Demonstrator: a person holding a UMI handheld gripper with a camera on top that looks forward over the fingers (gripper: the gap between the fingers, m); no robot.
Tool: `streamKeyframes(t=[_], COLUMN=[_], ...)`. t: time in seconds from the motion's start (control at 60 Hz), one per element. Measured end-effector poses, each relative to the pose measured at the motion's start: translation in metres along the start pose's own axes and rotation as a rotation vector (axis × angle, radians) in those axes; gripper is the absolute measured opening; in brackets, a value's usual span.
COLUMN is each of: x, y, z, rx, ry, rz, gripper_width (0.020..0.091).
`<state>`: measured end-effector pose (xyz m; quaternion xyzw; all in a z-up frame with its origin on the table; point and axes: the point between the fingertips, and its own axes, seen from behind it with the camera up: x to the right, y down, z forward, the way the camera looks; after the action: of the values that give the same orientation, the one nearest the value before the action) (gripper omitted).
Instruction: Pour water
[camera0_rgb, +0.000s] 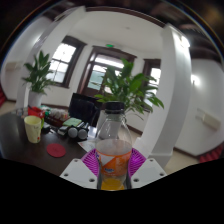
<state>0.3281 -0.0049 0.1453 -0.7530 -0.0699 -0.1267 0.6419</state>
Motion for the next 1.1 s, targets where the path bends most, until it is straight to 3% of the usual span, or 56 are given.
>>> streamKeyframes(t=[0.383, 0.65, 0.967, 1.1], x=[-0.12, -0.202, -0.226, -0.233], y=[-0.084, -0.099, -0.105, -0.103], z=[0.052, 0.077, 0.101, 0.106], rx=[0.015, 0.067, 0.089, 0.08], ry=[-0.029, -0.048, 0.099, 0.096], rz=[-0.868, -1.33, -1.896, -1.943], gripper_width=[0.0342, 0.0343, 0.0351, 0.0346])
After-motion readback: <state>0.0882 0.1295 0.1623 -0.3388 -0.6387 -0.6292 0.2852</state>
